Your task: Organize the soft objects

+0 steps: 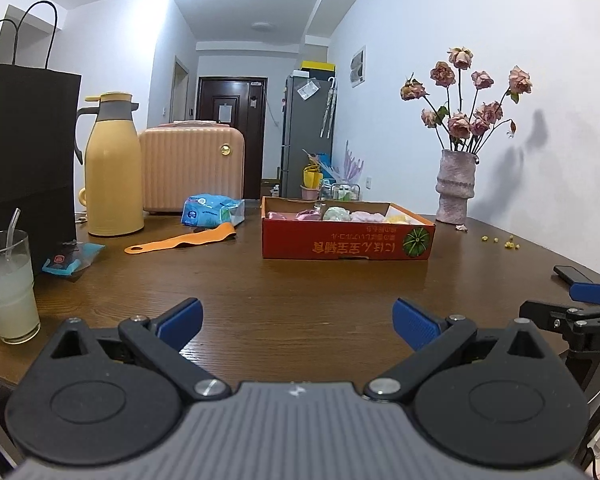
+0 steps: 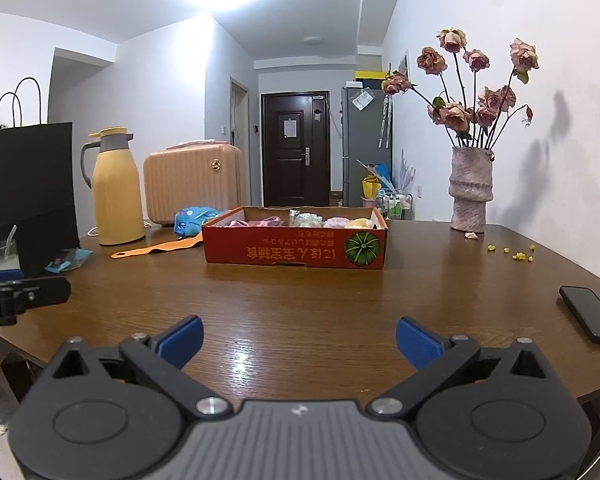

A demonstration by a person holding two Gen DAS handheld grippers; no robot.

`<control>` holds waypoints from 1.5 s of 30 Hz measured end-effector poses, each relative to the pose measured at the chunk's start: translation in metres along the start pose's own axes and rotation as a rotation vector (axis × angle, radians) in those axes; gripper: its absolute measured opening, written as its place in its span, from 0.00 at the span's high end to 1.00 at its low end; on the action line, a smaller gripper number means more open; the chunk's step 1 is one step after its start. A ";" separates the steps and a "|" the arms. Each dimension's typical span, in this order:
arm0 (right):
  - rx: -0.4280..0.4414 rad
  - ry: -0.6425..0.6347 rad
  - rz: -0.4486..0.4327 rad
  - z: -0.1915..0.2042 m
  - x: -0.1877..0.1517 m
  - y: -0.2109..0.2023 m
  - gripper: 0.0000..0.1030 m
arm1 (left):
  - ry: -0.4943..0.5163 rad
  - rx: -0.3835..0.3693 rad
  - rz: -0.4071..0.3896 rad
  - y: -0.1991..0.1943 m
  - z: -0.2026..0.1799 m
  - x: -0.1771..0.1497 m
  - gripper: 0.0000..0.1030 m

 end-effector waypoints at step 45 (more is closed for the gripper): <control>-0.012 0.017 0.002 -0.003 -0.003 0.003 0.00 | 0.011 -0.013 0.002 0.003 0.004 -0.002 0.00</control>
Point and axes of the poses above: each gripper's, at about its wrist camera, not at the fingertips, and y roughly the way its jaws point, z to its left, x to its top, the point moved 10 cm from there along y, roughly the way its jaws point, and after that the axes turned 6 degrees about y, right-handed, at the moved point
